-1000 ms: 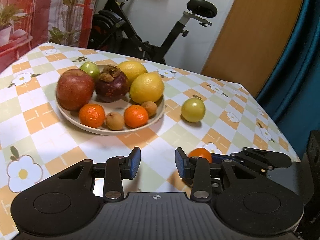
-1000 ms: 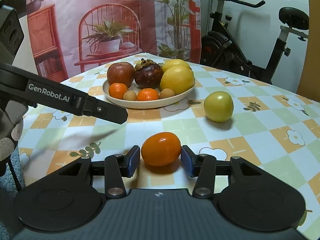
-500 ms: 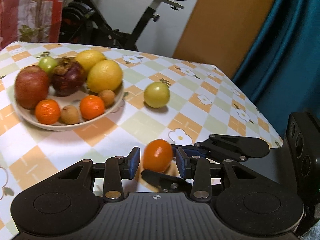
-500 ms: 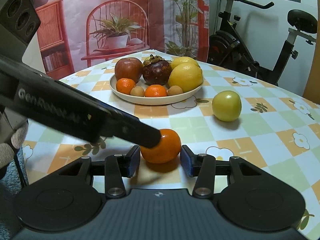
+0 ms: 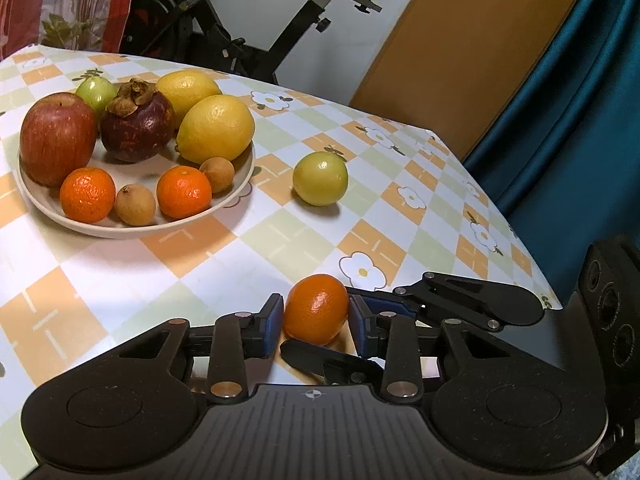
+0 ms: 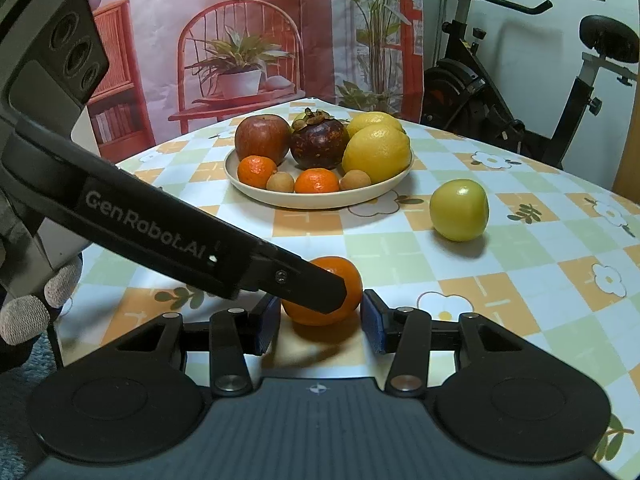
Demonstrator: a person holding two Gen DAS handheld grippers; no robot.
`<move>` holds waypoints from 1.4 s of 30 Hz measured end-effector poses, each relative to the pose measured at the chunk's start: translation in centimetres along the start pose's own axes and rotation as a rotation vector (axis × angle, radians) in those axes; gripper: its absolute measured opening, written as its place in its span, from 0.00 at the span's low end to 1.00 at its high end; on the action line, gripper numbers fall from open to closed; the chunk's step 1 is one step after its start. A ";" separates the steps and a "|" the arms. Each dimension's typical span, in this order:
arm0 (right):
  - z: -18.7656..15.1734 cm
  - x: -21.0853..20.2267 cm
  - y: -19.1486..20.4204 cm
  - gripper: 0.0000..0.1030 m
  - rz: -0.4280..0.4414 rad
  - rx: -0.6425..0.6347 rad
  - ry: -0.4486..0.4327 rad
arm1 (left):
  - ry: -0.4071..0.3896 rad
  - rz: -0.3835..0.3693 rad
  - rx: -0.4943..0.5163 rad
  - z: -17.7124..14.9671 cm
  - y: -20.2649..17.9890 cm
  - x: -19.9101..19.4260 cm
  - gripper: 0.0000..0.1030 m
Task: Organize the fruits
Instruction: 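Close both grippers on the large orange and lift it, then carry the large orange onto the plate and open both grippers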
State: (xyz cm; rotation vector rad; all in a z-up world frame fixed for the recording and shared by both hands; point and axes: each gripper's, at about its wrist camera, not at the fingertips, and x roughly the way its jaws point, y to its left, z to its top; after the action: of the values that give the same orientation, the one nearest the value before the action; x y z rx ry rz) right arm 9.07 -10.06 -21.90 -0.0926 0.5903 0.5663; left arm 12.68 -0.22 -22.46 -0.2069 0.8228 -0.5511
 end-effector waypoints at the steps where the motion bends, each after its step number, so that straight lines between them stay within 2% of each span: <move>1: 0.0 0.0 -0.1 0.47 0.004 0.003 0.000 | 0.000 -0.002 -0.003 0.0 0.1 -0.1 0.36; 19: 0.2 -0.3 0.2 0.44 -0.013 0.013 -0.010 | -0.031 0.026 0.080 0.1 -0.8 -0.9 0.36; 24: 2.2 -0.4 0.3 0.44 0.007 0.027 -0.028 | -0.078 0.025 0.056 1.5 0.1 -2.5 0.36; 30: 6.1 0.7 0.9 0.44 0.024 -0.026 -0.038 | -0.135 0.040 0.001 4.1 2.1 -4.2 0.36; 42: 10.7 6.6 1.5 0.44 0.055 -0.026 -0.005 | -0.121 0.084 -0.099 8.1 7.1 -3.0 0.36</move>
State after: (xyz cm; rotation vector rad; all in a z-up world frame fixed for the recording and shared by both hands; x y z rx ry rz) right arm 18.16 -3.10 -16.52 -0.1001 0.5822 0.6274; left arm 19.81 7.09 -17.83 -0.2925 0.7381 -0.4156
